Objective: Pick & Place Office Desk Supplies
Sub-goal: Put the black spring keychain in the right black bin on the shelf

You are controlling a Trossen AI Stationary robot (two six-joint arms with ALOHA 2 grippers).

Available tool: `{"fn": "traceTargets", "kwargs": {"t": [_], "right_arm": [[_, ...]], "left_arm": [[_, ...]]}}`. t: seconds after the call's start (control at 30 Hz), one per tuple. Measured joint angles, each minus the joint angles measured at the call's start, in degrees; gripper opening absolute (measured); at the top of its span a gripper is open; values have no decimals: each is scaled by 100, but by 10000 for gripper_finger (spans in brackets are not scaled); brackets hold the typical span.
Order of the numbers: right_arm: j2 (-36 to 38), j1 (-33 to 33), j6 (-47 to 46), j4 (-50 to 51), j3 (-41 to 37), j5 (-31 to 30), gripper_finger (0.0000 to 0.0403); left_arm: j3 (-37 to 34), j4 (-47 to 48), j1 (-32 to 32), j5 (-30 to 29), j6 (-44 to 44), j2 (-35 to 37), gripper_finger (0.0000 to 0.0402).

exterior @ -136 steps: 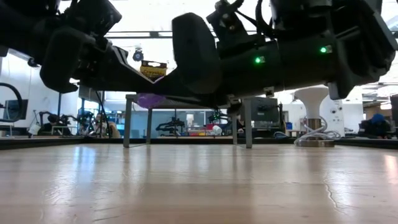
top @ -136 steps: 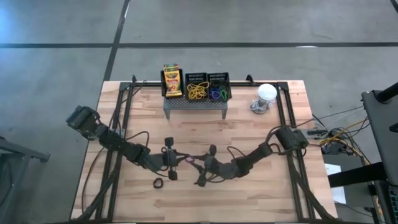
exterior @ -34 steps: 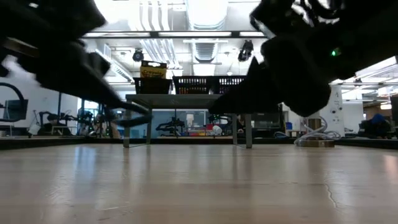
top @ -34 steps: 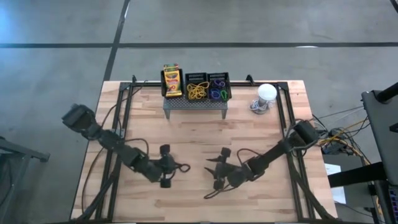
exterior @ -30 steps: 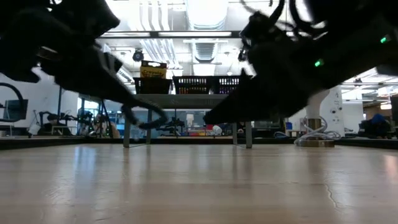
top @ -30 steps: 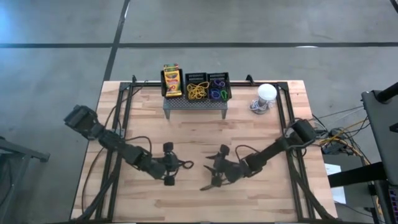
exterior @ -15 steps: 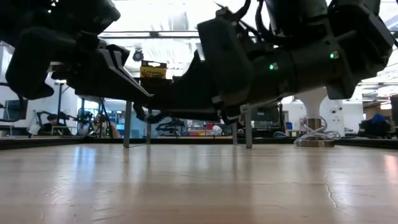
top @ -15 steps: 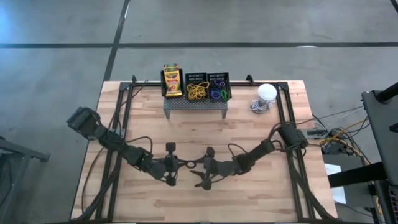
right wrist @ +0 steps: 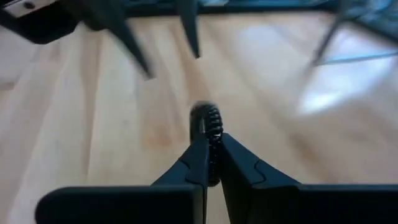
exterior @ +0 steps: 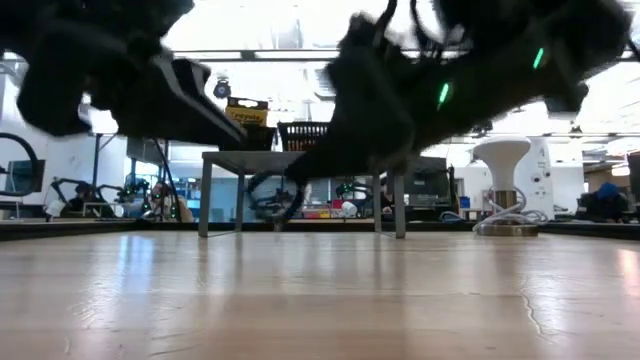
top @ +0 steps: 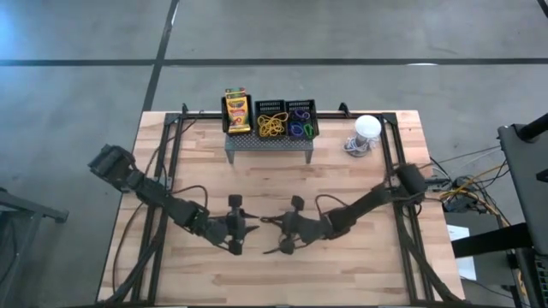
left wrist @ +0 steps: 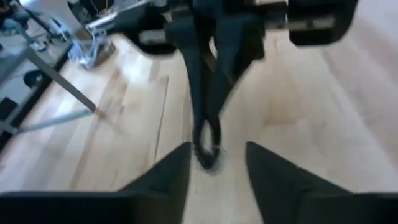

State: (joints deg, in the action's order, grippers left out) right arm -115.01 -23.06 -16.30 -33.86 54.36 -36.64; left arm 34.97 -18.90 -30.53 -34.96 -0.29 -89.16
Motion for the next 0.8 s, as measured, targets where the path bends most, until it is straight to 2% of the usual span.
{"fn": "traceTargets", "kwargs": {"t": [0.13,0.23,0.33,0.43,0.5,0.67,0.8], "right_arm": [[998,-105,-3,1638,197,-1146,15],[1834,164,-18,3101,483,-1929,14],[2557,819,-149,4401,843,-2037,14],[2947,1729,-206,5238,1113,-2005,14],[3054,2390,-180,5462,1187,-1693,13],[2983,3764,11,5405,1318,25,13],[2932,4345,-113,5333,1273,596,33]], "left_arm": [[126,512,-81,-4,1,515,216],[121,781,-105,-30,-331,825,244],[17,853,-116,-85,-542,959,250],[-110,877,-129,-111,-716,945,245],[-169,827,-131,-126,-847,917,237],[-252,814,-131,-170,-962,919,218],[-241,798,-126,-172,-962,920,207]]}}
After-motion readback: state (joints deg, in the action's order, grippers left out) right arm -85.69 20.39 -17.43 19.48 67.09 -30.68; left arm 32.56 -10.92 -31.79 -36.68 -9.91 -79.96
